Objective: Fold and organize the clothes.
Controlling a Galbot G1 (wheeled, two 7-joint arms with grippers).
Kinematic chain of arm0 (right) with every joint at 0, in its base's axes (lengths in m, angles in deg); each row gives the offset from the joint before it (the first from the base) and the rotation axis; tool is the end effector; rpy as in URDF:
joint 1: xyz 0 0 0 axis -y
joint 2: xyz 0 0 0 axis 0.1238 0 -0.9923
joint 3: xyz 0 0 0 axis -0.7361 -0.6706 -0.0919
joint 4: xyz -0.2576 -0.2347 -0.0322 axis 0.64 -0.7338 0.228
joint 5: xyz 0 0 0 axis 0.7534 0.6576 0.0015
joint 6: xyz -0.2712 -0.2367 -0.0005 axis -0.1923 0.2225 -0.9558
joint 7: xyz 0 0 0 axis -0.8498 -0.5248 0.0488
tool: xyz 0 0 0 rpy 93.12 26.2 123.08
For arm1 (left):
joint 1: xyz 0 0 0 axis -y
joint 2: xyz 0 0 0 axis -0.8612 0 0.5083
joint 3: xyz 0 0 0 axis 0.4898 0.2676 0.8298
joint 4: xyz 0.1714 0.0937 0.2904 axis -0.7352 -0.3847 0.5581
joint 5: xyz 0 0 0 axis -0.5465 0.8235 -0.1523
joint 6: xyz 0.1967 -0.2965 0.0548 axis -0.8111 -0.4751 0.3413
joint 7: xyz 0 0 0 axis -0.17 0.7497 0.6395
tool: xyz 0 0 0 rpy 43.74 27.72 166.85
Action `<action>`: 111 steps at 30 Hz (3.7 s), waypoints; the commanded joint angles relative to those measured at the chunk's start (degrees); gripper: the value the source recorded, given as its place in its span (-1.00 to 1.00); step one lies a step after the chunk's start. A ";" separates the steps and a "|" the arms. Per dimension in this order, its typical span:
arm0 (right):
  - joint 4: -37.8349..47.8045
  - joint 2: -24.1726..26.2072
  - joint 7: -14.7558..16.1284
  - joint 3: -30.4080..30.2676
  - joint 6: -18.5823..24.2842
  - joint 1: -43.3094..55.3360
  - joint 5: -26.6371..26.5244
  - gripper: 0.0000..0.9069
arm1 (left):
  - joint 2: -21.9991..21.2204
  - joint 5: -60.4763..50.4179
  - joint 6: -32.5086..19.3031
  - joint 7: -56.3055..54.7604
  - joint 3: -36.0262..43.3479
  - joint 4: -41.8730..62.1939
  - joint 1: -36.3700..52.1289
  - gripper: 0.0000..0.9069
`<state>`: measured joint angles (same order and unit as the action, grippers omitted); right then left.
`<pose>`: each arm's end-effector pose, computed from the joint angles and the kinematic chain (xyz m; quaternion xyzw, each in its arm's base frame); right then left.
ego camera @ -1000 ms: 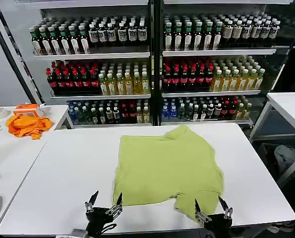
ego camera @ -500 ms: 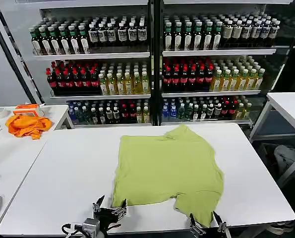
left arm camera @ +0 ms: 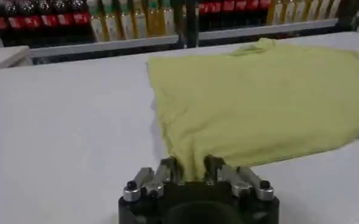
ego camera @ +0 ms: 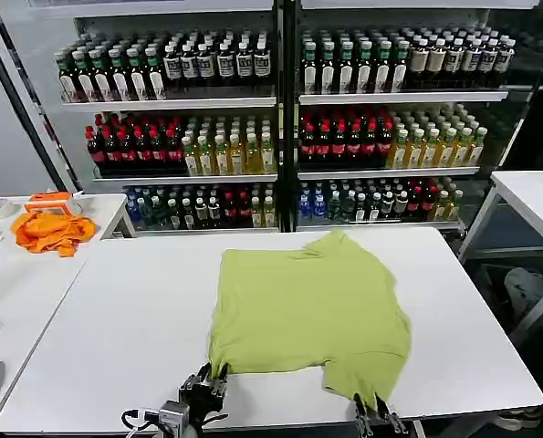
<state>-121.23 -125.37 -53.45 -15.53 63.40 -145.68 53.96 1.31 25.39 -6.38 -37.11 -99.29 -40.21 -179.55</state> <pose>0.0848 0.0054 -0.3078 0.0266 -0.9655 0.0290 0.2573 0.1687 -0.0243 -0.3102 -0.0904 -0.9497 -0.0446 0.2967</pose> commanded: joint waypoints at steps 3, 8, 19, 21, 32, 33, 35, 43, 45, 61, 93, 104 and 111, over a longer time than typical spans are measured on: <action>-2.44 0.11 -0.04 0.19 0.24 -0.94 -0.05 -1.00 | 0.64 3.93 0.09 0.25 -1.51 -4.21 -1.61 -0.96; -7.49 0.78 -0.06 1.32 0.54 -2.61 -0.17 -1.00 | 1.31 6.81 -1.30 0.34 -3.69 -9.53 -4.25 -0.96; -11.46 2.84 -0.09 6.15 -0.61 1.16 -3.40 -1.00 | 3.78 10.22 -2.87 -1.61 -5.34 -10.93 -3.43 -0.96; -10.59 3.46 -0.03 6.77 -1.03 3.30 -4.29 -1.00 | 4.14 10.90 -2.90 -1.76 -5.04 -10.37 -1.88 -0.96; -0.75 9.34 -0.10 6.08 -4.70 20.51 -8.39 -1.00 | 6.93 13.07 -2.67 -1.90 -2.09 -0.18 10.28 -0.96; -0.29 9.62 -0.06 6.02 -4.85 21.17 -8.53 -1.00 | 7.14 13.35 -2.65 -2.00 -1.80 0.67 11.69 -0.96; 1.83 10.82 0.25 5.68 -5.16 24.01 -8.54 -1.00 | 7.50 13.57 -2.51 -2.09 -0.82 2.46 14.09 -0.96; 8.05 13.53 1.36 3.74 -5.54 31.60 -7.89 -1.00 | 7.73 13.34 -2.32 -2.43 2.22 7.90 20.07 -0.96; 9.24 13.97 1.62 3.03 -5.53 33.47 -7.68 -1.00 | 7.49 13.34 -2.28 -2.68 2.62 8.71 20.82 -0.96; 19.23 16.15 4.06 -2.61 -2.99 42.28 -2.24 -1.00 | 5.35 10.99 -2.37 -3.02 4.78 13.16 23.26 -0.96; 11.02 10.64 0.66 4.60 -7.54 27.74 -2.64 1.00 | 2.87 10.91 -2.53 -3.49 3.53 12.02 19.71 1.00; 12.14 8.45 -2.48 4.54 -13.10 25.99 -13.35 -1.00 | 2.88 11.16 -3.01 -3.66 4.37 12.63 20.31 -0.82; 13.11 8.25 -3.03 3.99 -13.58 26.93 -15.70 -1.00 | 3.31 11.32 -3.41 -3.55 4.72 12.78 19.98 -0.93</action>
<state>-108.26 -116.72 -55.74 -12.13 51.39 -117.71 42.04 4.55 36.62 -9.59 -40.76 -94.72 -27.56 -159.32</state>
